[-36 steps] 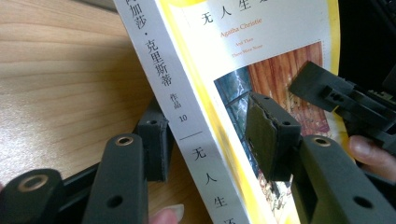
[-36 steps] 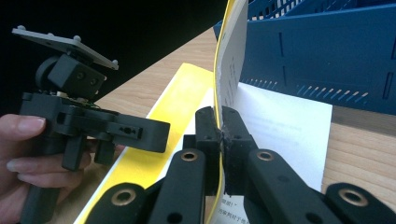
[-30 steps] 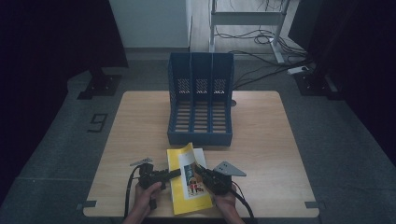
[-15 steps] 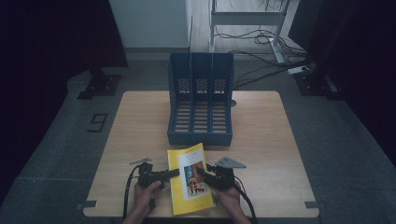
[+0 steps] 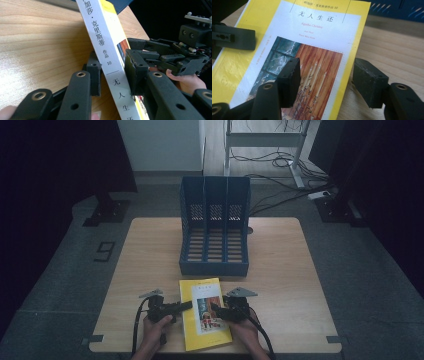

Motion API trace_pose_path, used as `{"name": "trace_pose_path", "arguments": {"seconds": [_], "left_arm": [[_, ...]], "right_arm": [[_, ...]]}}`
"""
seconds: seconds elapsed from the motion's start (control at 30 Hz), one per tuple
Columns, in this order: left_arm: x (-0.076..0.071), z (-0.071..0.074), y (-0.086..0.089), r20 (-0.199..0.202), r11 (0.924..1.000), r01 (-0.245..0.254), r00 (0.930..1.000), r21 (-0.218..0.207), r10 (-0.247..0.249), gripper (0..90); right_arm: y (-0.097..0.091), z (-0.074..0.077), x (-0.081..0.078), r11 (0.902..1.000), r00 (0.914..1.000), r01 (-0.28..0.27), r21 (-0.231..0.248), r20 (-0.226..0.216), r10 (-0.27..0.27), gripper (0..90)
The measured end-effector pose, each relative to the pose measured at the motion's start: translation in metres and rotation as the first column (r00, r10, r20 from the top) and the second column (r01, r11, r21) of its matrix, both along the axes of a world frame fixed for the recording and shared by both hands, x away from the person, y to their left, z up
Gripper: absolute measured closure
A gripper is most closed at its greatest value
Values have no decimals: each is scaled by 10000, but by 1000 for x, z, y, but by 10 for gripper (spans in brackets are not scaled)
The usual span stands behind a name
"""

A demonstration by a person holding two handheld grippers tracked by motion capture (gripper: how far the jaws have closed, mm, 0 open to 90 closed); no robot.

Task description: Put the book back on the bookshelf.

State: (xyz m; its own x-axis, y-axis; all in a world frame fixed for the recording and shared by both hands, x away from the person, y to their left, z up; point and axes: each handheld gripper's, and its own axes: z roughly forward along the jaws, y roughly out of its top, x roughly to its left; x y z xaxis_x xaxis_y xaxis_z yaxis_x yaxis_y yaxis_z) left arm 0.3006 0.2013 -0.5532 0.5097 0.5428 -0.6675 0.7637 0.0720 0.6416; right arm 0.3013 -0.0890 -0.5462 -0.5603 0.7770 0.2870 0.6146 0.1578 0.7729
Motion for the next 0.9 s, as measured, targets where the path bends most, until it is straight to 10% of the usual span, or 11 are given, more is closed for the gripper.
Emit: {"name": "trace_pose_path", "arguments": {"seconds": [0.53,0.9], "left_arm": [[-2,5,-2,497,9995,259,9984,166,-267,665],[-4,8,-6,634,9980,272,9975,562,-308,648]], "right_arm": [[1,0,2,9996,9976,85,270,-694,-67,386],[8,9,-9,9997,9997,198,117,129,-199,474]]}}
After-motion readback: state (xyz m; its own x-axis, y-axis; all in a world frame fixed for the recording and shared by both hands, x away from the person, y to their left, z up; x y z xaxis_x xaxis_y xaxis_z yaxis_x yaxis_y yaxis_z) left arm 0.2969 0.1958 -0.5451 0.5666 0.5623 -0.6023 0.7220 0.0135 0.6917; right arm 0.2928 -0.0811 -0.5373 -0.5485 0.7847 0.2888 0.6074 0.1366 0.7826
